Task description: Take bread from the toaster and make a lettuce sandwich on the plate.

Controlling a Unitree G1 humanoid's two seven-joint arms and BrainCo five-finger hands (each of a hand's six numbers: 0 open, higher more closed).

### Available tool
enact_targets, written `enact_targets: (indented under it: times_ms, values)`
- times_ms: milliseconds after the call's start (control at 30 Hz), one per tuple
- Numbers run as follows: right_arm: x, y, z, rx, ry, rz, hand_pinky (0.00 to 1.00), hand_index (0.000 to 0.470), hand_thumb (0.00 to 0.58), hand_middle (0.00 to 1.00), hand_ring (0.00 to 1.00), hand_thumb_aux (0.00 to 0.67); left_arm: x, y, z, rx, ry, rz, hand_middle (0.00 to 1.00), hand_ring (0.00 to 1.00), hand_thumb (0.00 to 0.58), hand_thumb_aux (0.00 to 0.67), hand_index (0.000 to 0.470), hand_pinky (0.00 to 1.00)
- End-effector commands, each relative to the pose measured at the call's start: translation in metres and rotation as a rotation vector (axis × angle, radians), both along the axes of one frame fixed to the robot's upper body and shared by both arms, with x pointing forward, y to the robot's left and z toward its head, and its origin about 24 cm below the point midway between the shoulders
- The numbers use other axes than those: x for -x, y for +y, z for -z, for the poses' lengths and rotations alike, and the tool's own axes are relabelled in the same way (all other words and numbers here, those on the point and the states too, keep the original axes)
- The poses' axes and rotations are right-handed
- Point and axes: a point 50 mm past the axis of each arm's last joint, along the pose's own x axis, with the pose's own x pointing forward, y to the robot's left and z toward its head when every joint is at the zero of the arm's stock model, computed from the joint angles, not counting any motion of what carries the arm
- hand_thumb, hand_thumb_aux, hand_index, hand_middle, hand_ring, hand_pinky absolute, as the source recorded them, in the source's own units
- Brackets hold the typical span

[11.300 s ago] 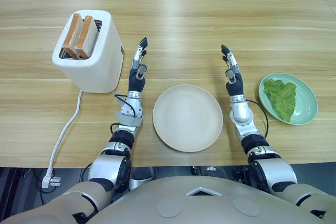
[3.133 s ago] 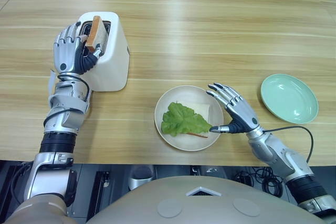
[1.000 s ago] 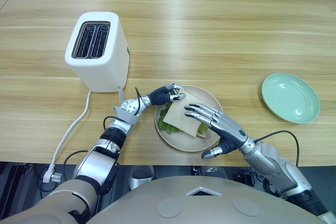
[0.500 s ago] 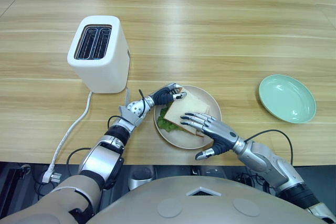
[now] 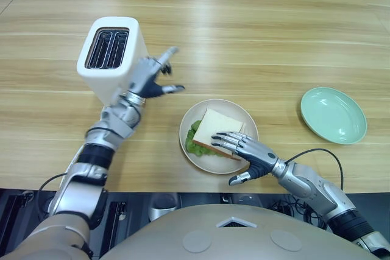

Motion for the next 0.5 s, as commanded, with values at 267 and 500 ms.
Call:
enact_targets:
  times_ms: [267, 500]
  values:
    - [-0.018, -0.021, -0.055, -0.395, -0.225, 0.233, 0.63, 0.314, 0.521, 0.63, 0.63, 0.457, 0.086, -0.031, 0.023, 0.202, 0.409, 0.591, 0.69, 0.69, 0.58, 0.67, 0.46, 0.69]
    - [0.011, -0.075, -0.04, -0.236, 0.039, 0.252, 1.0, 0.46, 0.58, 1.0, 1.0, 0.67, 0.136, -0.003, 0.066, 0.135, 0.791, 0.592, 1.0, 1.0, 0.58, 0.67, 0.46, 1.0]
